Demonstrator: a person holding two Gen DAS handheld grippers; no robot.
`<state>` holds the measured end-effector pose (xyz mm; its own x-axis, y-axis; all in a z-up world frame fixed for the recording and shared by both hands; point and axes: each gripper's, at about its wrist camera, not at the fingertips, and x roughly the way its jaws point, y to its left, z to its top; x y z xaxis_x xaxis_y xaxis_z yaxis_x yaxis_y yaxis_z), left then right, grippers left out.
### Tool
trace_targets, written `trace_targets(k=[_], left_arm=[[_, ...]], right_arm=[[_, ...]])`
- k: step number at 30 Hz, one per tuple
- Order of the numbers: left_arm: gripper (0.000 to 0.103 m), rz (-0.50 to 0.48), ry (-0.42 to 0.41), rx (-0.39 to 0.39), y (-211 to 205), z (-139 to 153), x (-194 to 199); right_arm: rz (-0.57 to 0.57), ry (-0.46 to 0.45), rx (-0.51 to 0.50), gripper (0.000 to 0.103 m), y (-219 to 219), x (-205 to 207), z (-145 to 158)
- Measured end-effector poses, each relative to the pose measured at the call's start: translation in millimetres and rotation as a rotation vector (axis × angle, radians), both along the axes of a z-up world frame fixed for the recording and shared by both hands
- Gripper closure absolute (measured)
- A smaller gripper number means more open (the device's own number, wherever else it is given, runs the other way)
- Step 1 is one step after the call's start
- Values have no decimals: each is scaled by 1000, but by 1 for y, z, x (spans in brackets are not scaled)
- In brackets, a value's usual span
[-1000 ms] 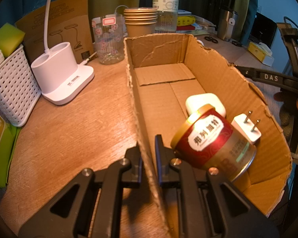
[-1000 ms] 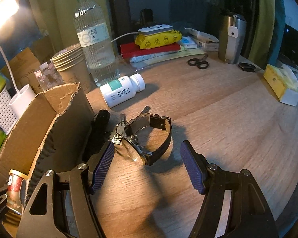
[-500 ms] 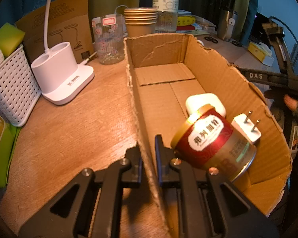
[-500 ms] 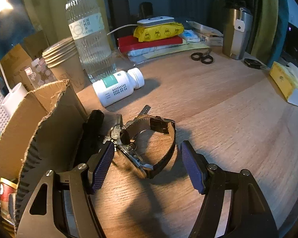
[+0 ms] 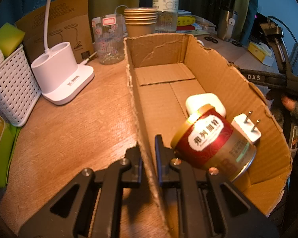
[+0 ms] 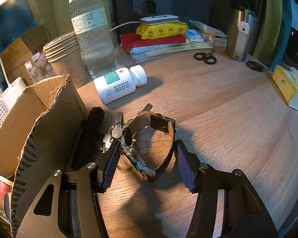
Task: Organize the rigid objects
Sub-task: 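Grasp the wristwatch by its strap with the right gripper and lift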
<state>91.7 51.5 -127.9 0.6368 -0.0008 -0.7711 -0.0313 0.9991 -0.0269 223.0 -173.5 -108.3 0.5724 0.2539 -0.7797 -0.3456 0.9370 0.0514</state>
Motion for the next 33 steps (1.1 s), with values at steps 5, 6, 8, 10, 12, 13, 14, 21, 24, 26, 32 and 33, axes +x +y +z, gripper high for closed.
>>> trace_targets(k=[5, 6, 8, 10, 12, 13, 14, 21, 24, 26, 32, 33], left_arm=[[92, 0, 0, 0, 0, 0, 0], [92, 0, 0, 0, 0, 0, 0], [92, 0, 0, 0, 0, 0, 0], [92, 0, 0, 0, 0, 0, 0], [92, 0, 0, 0, 0, 0, 0], [92, 0, 0, 0, 0, 0, 0], [92, 0, 0, 0, 0, 0, 0], [92, 0, 0, 0, 0, 0, 0], [92, 0, 0, 0, 0, 0, 0], [92, 0, 0, 0, 0, 0, 0], [92, 0, 0, 0, 0, 0, 0], [92, 0, 0, 0, 0, 0, 0]], right_arm=[[3, -17, 3, 50, -1, -5, 3], [2, -18, 6, 50, -2, -6, 3], [2, -23, 13, 50, -4, -10, 4], [1, -29, 18, 51, -6, -14, 6], [4, -34, 21, 51, -7, -16, 8], [3, -38, 23, 51, -8, -18, 9], [3, -42, 26, 51, -8, -19, 10], [14, -75, 45, 52, -10, -35, 22], [21, -88, 52, 52, -9, -40, 27], [23, -98, 57, 53, -10, -44, 31], [40, -133, 80, 53, -8, -57, 48], [46, -140, 84, 53, -8, -59, 52]])
